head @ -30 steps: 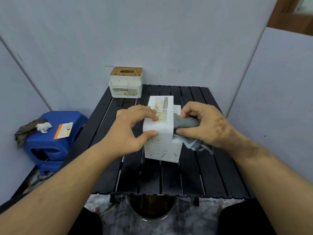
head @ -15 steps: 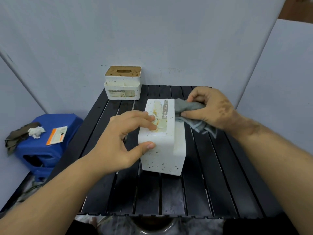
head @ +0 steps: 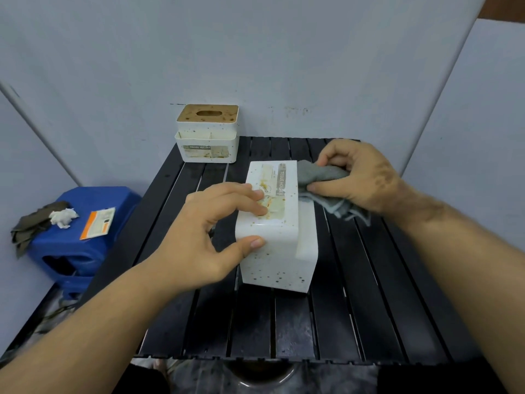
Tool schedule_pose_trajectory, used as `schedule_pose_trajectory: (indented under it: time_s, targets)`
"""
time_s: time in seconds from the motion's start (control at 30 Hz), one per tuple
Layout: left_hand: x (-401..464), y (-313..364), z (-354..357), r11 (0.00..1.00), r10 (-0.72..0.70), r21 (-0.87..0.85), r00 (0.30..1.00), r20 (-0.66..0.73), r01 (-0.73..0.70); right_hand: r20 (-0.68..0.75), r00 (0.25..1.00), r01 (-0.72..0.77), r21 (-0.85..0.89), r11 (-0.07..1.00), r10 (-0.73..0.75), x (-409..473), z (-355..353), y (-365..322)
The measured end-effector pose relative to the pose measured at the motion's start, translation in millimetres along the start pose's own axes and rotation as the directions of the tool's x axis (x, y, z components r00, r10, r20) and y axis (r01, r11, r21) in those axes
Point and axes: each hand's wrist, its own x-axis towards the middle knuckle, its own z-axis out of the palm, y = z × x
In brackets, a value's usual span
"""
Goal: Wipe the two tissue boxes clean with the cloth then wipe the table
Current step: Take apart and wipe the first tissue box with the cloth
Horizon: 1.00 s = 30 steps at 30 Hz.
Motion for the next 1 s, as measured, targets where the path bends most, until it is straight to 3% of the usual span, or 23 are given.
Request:
schedule_pose_trajectory:
  time_s: [0.1, 0.27, 0.33, 0.43, 0.57, 0.7, 0.77, 0.87, 1.0]
  targets:
    - [-1, 1, 1, 1.000, -0.014, -0.012, 1.000, 0.000, 0.014, -0.078, 0.997, 0.020, -0.013, 1.000, -0.021, -3, 5, -1]
    - [-4, 0, 0, 0.999, -0.042, -0.002, 0.999, -0.012, 0.042, 0.069, 0.998, 0.012, -0.015, 1.000, -0.011, -4, 4, -5]
    - [-4, 2, 2, 0.999, -0.043, -0.002, 0.999, -0.017, 0.043, 0.015, 1.000, -0.022, 0.048, 0.999, 0.021, -2, -3, -1]
    - [-4, 2, 4, 0.999, -0.043, 0.004, 0.999, -0.032, 0.043, -0.074, 0.996, 0.041, 0.013, 0.999, -0.040, -10, 20, -8]
    - [-5, 1, 6, 0.999, -0.047, 0.017, 0.998, -0.043, 0.048, 0.055, 0.998, -0.021, -0.008, 1.000, 0.021, -8, 2, -6]
    - [-4, 4, 8, 0.999, -0.047, 0.021, 0.997, -0.054, 0.048, -0.113, 0.994, -0.015, -0.015, 1.000, 0.014, -16, 5, -7]
    - [-3, 5, 7, 0.998, -0.045, 0.034, 0.997, -0.059, 0.047, -0.067, 0.998, -0.003, -0.006, 1.000, 0.003, -23, 18, -15]
    - [-4, 8, 7, 0.998, -0.041, 0.050, 0.997, -0.063, 0.044, 0.079, 0.997, -0.012, -0.139, 0.990, 0.023, -29, 2, -22]
    - [-4, 10, 8, 0.996, -0.058, 0.069, 0.996, -0.065, 0.062, 0.063, 0.996, -0.052, -0.267, 0.962, 0.071, -41, -33, -23]
